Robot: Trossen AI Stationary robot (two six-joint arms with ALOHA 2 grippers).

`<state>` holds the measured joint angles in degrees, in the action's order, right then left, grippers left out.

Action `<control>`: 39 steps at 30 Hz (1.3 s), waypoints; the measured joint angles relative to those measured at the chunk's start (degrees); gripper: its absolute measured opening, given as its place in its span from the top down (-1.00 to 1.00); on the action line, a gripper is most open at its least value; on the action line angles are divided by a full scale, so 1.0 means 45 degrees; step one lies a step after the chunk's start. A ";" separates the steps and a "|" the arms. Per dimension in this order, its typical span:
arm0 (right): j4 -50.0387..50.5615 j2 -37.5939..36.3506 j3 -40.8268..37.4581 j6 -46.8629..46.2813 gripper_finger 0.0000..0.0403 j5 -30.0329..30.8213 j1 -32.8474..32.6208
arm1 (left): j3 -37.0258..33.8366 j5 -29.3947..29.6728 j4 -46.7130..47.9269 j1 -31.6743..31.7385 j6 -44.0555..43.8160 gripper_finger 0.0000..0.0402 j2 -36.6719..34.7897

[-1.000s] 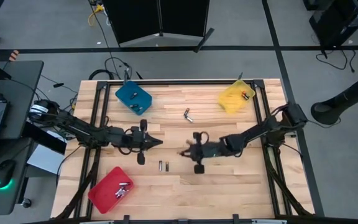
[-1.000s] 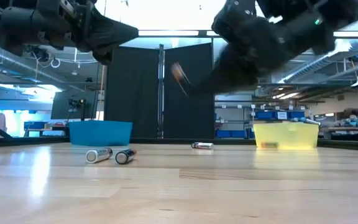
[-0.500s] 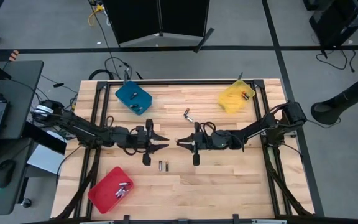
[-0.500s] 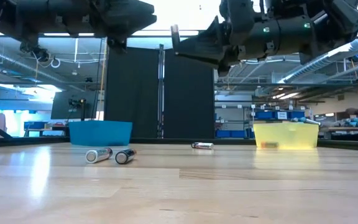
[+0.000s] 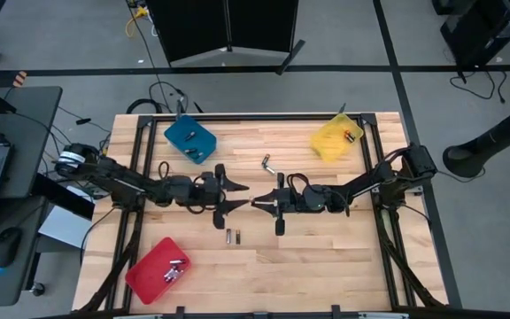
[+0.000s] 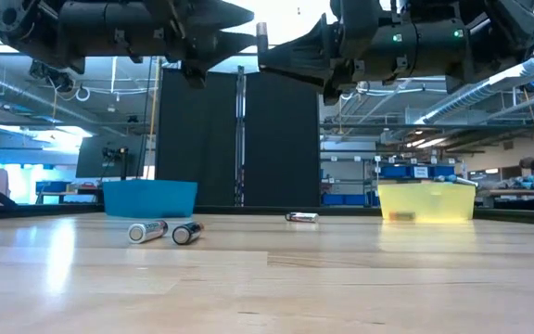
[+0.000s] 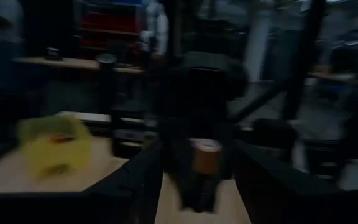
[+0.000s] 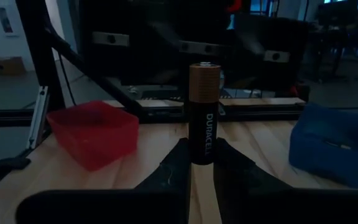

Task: Sort batteries
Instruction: Put the right black brown battery into the blue bin

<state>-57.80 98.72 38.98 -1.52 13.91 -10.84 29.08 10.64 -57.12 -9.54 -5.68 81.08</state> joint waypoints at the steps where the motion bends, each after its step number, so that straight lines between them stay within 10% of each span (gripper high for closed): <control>1: -0.0015 0.0000 0.0000 0.0000 0.74 0.0000 -0.0002 | 0.0000 -0.0383 -0.0014 0.0056 -0.0134 0.02 0.0000; 19: -0.0098 0.0000 0.0000 0.0044 0.74 -0.0010 -0.0012 | 0.0890 -0.1283 -0.0021 0.0205 0.0285 0.04 0.1297; 31: -0.0130 0.0000 0.0019 0.0022 0.74 -0.0124 -0.0033 | 0.0991 -0.1668 -0.0304 0.0229 0.0565 0.73 0.1413; 39: -0.0110 0.0000 0.0019 0.0017 0.52 -0.0105 -0.0026 | 0.0991 -0.1666 -0.0263 0.0224 0.0589 0.73 0.1403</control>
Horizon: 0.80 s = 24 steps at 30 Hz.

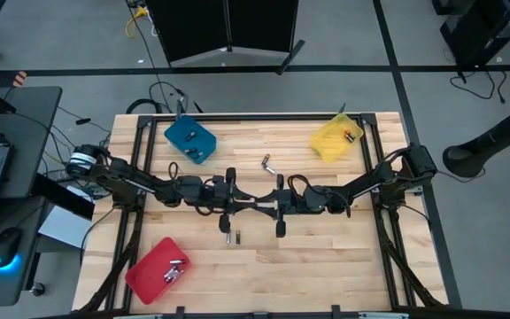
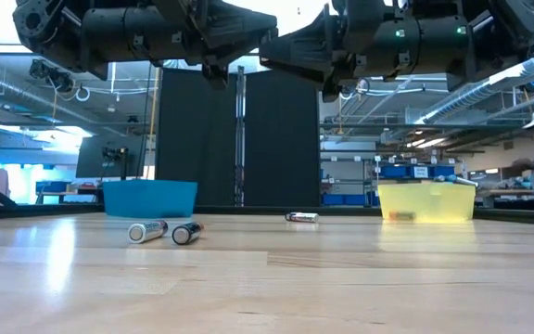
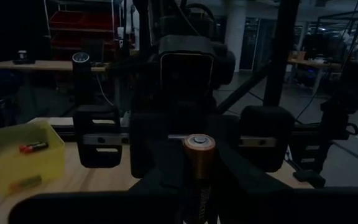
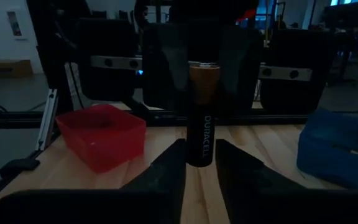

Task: Sort batteries
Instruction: Put the right black brown battery into the blue bin

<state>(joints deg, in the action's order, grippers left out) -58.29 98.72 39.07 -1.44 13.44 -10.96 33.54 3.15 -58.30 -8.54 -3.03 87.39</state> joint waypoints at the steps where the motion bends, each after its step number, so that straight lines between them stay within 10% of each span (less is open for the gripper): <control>1: -0.0003 0.0000 0.0000 0.0005 0.48 0.0015 0.0002 | 0.0000 -0.0008 0.0002 0.0000 0.0020 0.73 -0.0004; 12: 0.0066 0.0000 -0.0010 0.0262 0.11 0.0731 0.0282 | 0.0015 -0.0570 0.2653 0.0575 0.0765 0.73 -0.2933; 24: 0.1379 0.0000 -0.0015 -0.0598 0.13 0.0721 0.0720 | 0.2480 0.1377 1.8280 0.4009 -0.0655 0.73 -0.7653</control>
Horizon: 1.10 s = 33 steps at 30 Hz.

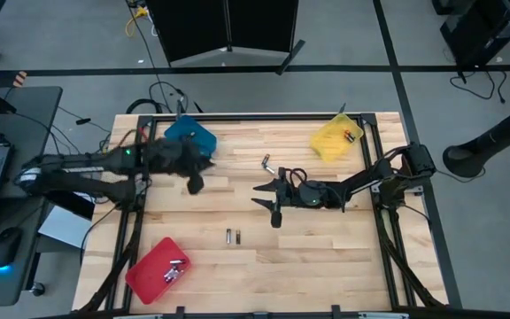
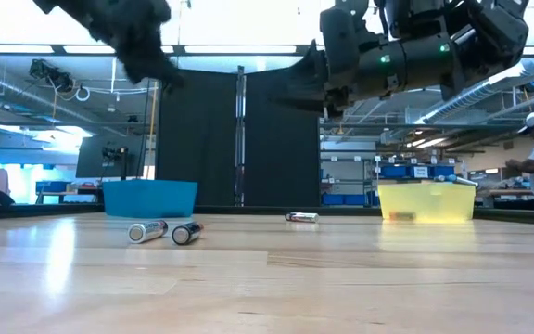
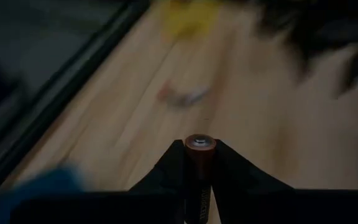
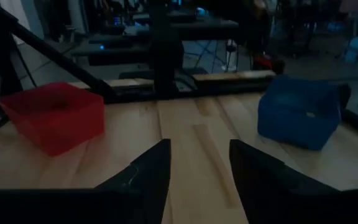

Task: Sort batteries
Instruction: Put the right black brown battery into the blue bin

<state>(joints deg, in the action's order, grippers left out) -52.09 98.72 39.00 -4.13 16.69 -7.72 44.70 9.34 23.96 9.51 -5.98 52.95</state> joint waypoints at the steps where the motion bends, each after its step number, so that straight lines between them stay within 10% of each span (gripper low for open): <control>1: 0.0065 0.0000 0.0000 -0.0099 0.15 -0.0005 0.0016 | 0.0286 0.0009 0.1079 0.0438 -0.0031 0.73 0.0029; 7: 0.0105 0.0000 0.0000 -0.0181 0.25 -0.0014 0.0033 | 0.0945 -0.0306 0.4094 0.3296 0.0529 0.73 0.1269; 18: 0.0672 0.0000 0.0000 -0.0684 0.29 -0.0058 0.0094 | 0.0949 -0.0914 0.2950 0.6896 0.2570 0.73 0.5169; 33: 0.3699 0.0000 0.0000 -0.3191 0.28 0.0008 0.1740 | 0.0944 -0.1146 0.2317 0.7638 0.2657 0.59 0.6910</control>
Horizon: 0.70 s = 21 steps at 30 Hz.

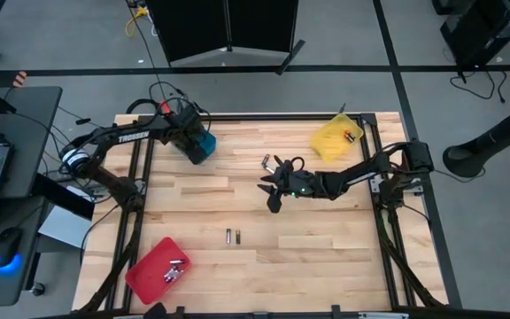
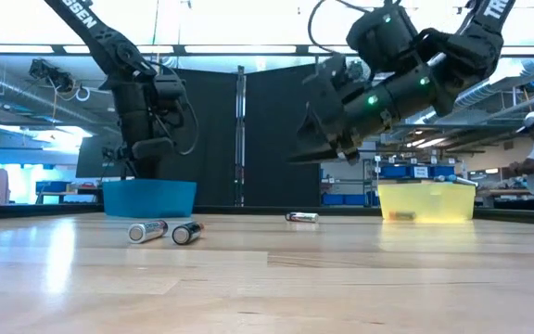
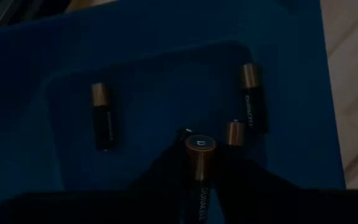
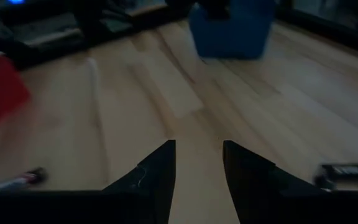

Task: Sort batteries
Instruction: Put the right black brown battery into the blue bin, then put the top black silver battery into the red bin

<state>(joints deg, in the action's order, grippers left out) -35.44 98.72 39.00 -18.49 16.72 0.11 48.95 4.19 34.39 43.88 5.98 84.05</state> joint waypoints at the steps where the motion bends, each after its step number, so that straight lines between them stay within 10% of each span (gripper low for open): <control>1: 0.0171 0.0000 0.0000 -0.0002 0.28 0.0002 0.0115 | 0.0000 0.0000 0.0017 0.0000 -0.0004 0.50 0.0000; 9: 0.1986 0.0000 0.0000 -0.0685 0.28 -0.0565 0.1062 | 0.0000 0.0010 -0.0121 -0.0093 -0.0004 0.09 -0.0162; 21: 0.3595 0.0000 0.0000 -0.0332 0.10 -0.0158 0.1675 | -0.0885 -0.0696 -0.3399 -0.0814 -0.0402 0.45 -0.3813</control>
<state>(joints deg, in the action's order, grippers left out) -19.26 98.72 39.00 -19.99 16.01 7.65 44.97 1.05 19.09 40.21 4.17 66.89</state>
